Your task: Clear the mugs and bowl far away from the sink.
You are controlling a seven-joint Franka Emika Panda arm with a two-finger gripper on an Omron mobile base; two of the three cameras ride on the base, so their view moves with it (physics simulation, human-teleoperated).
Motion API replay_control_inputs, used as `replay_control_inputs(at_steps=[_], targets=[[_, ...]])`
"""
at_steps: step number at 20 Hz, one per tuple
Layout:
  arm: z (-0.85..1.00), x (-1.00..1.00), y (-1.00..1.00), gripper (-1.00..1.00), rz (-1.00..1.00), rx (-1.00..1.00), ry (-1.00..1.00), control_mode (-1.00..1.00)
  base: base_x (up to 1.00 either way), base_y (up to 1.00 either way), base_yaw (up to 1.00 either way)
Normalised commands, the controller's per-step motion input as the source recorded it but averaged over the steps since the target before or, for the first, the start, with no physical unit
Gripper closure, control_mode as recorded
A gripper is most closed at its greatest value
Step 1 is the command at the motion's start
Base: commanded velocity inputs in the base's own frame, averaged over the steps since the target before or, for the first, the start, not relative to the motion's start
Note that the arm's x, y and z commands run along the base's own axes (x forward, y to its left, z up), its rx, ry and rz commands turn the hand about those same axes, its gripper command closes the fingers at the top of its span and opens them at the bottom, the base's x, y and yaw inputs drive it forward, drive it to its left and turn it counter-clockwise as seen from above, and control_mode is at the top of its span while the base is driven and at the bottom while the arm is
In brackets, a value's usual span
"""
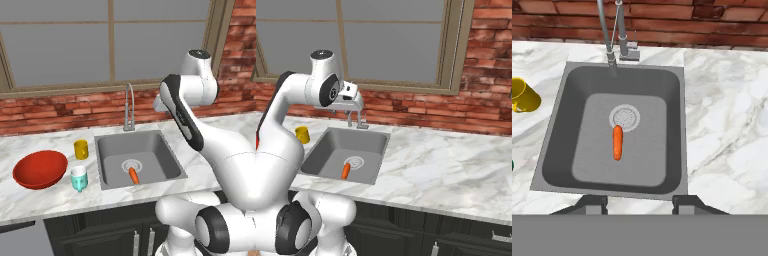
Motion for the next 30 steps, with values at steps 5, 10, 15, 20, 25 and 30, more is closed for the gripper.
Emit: replay_control_inputs(at_steps=[5, 10, 15, 20, 25, 30], targets=[[0.00, -0.26, 0.48, -1.00, 0.00, 0.00, -0.06, -1.00, 0.00, 0.00, 0.00], [-0.08, -0.46, 0.80, -1.00, 0.00, 0.07, 0.00, -1.00, 0.00, 0.00, 0.00], [-0.20, -0.30, 0.96, -1.00, 0.00, 0.11, 0.00, -1.00, 0.00, 0.00, 0.00], [-0.23, -0.21, 0.78, -1.00, 0.00, 0.10, 0.01, -1.00, 0.00, 0.00, 0.00], [-0.14, -0.24, 0.71, -1.00, 0.00, -0.02, 0.02, -1.00, 0.00, 0.00, 0.00], [-0.16, -0.33, 0.37, -1.00, 0.00, 0.00, 0.01, -1.00, 0.00, 0.00, 0.00]])
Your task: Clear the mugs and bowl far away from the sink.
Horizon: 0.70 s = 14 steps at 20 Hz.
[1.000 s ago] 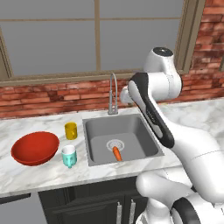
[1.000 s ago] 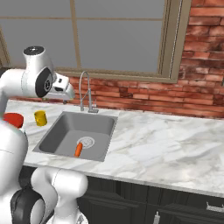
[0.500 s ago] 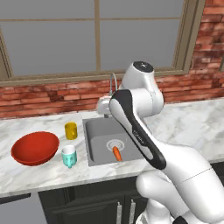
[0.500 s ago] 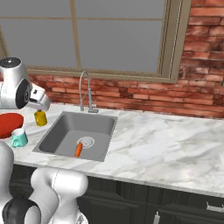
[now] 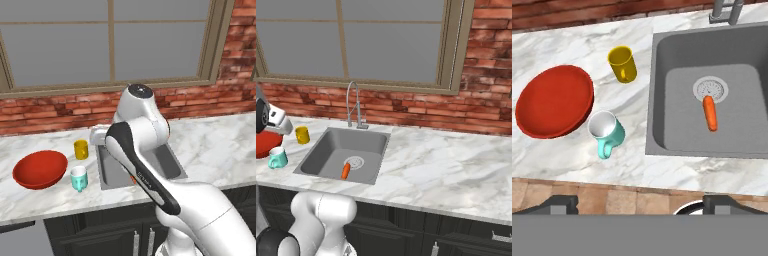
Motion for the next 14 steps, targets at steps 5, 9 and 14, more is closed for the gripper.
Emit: replay_control_inputs(at_steps=[5, 9, 14], targets=[[-0.24, -0.43, 0.15, -1.00, 0.00, 0.00, 0.03, -1.00, 0.00, 0.00, 0.00], [-0.16, -0.36, 0.19, -1.00, 0.00, 0.00, 0.00, -1.00, 0.00, 0.00, 0.00], [-0.24, -0.22, 0.31, -1.00, 0.00, -0.05, 0.00, -1.00, 0.00, 0.00, 0.00]])
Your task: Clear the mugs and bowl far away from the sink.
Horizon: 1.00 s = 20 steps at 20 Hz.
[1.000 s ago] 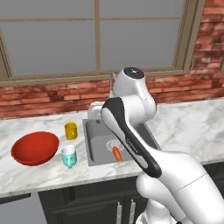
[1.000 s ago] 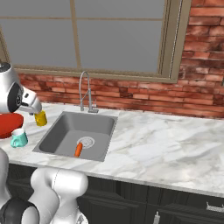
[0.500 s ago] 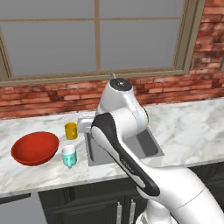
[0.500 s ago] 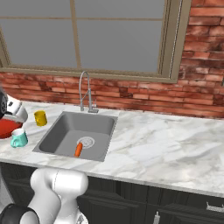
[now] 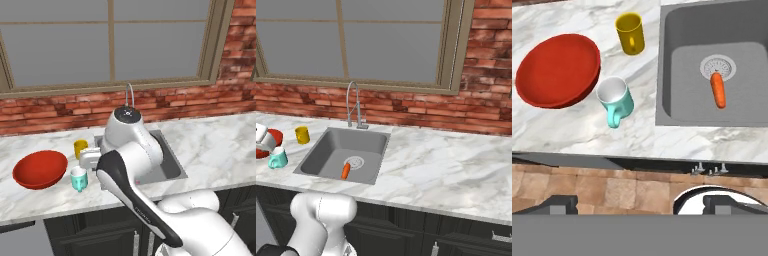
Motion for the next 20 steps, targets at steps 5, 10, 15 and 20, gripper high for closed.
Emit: replay_control_inputs(at_steps=[5, 10, 15, 20], targets=[[-0.30, -0.08, 0.22, -1.00, 0.00, 0.00, 0.02, -1.00, 0.00, 0.00, 0.00], [-0.28, 0.00, 0.16, -1.00, -0.01, 0.00, 0.00, -1.00, 0.00, 0.00, 0.00], [-0.32, 0.00, 0.00, -1.00, -0.03, 0.00, 0.00, -1.00, 0.00, 0.00, 0.00], [-0.31, 0.14, 0.00, -1.00, -0.02, 0.00, 0.04, -1.00, 0.00, 0.00, 0.00]])
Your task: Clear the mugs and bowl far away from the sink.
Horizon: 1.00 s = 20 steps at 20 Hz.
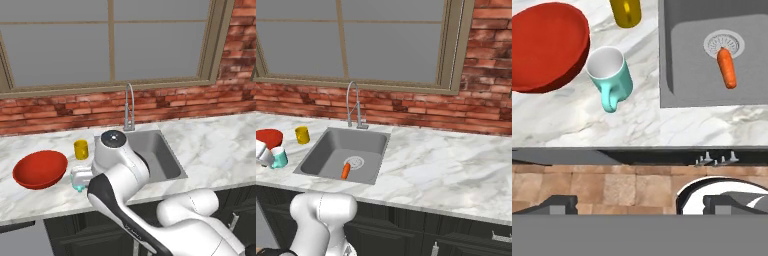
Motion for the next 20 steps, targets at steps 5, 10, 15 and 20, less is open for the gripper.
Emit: replay_control_inputs(at_steps=[5, 10, 15, 20], targets=[[-0.33, 0.26, 0.00, -1.00, 0.00, 0.01, 0.09, -1.00, 0.00, 0.00, 0.00], [-0.22, 0.36, 0.02, -1.00, 0.00, 0.00, 0.08, -1.00, 0.00, 0.00, 0.00], [-0.06, 0.35, 0.16, -1.00, 0.00, 0.00, 0.07, -1.00, 0.00, 0.00, 0.00], [-0.08, 0.34, 0.29, -1.00, 0.00, 0.00, 0.04, -1.00, 0.00, 0.00, 0.00]])
